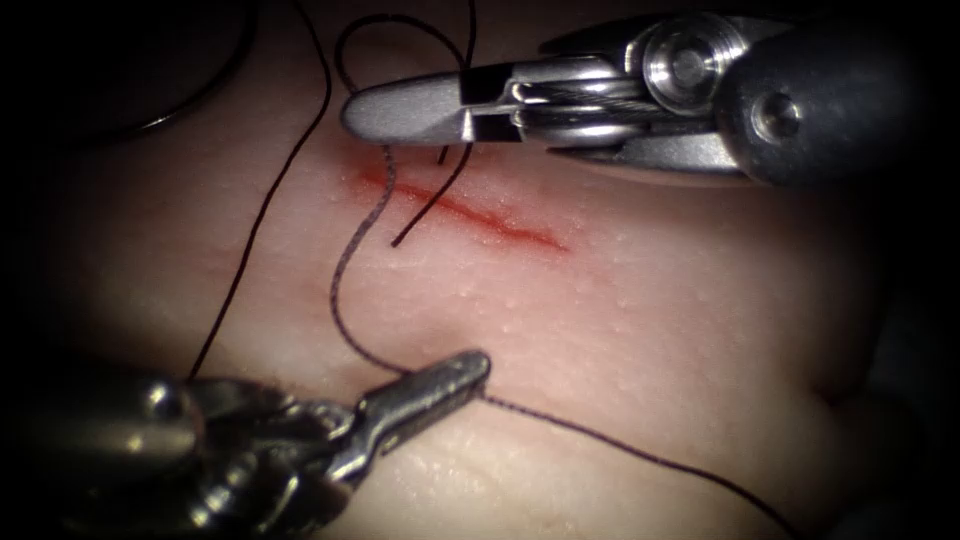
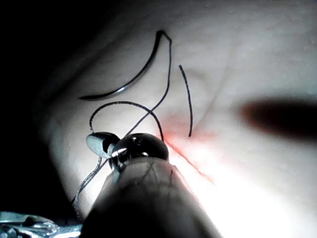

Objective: Wound Closure
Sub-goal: Left gripper regrasps suture distally from previous grasp, then left hand wraps suture counter-clockwise around the right hand two times

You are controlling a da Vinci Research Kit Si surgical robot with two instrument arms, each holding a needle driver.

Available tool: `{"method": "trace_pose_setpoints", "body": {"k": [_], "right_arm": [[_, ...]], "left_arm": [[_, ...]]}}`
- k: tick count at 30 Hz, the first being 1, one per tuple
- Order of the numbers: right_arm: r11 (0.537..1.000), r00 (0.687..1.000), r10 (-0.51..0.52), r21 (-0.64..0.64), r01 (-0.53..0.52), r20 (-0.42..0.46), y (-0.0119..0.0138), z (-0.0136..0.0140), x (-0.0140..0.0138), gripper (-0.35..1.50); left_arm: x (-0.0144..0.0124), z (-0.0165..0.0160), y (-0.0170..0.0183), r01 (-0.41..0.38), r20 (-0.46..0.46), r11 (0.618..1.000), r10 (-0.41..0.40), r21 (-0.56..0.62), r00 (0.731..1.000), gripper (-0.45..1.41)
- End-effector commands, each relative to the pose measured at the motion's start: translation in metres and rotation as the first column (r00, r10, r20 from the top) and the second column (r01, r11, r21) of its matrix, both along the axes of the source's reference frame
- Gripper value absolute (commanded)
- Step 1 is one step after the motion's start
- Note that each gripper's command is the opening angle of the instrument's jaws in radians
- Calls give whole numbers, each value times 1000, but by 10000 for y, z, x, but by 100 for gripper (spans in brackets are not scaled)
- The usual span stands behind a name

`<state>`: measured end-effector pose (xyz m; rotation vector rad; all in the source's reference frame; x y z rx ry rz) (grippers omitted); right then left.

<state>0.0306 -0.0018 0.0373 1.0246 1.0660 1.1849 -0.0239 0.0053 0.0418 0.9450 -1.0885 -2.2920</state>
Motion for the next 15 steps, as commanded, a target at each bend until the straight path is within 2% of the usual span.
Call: {"method": "trace_pose_setpoints", "body": {"k": [1, 9, 15], "right_arm": [[1000, 1000, 2, 2, -2, -1, -7, 3, 1, -35], [1000, 1000, 21, 2, -21, -9, -18, -1, -16, -35], [1000, 999, 29, -4, -29, -24, -32, -4, -19, -35]], "left_arm": [[2, 2, -12, -1, -9, 1000, 1, 6, 1000, -45], [65, -14, -27, 14, -49, 1000, -12, 28, 999, -45], [103, -18, -22, 29, -77, 999, -27, 36, 997, -45]]}}
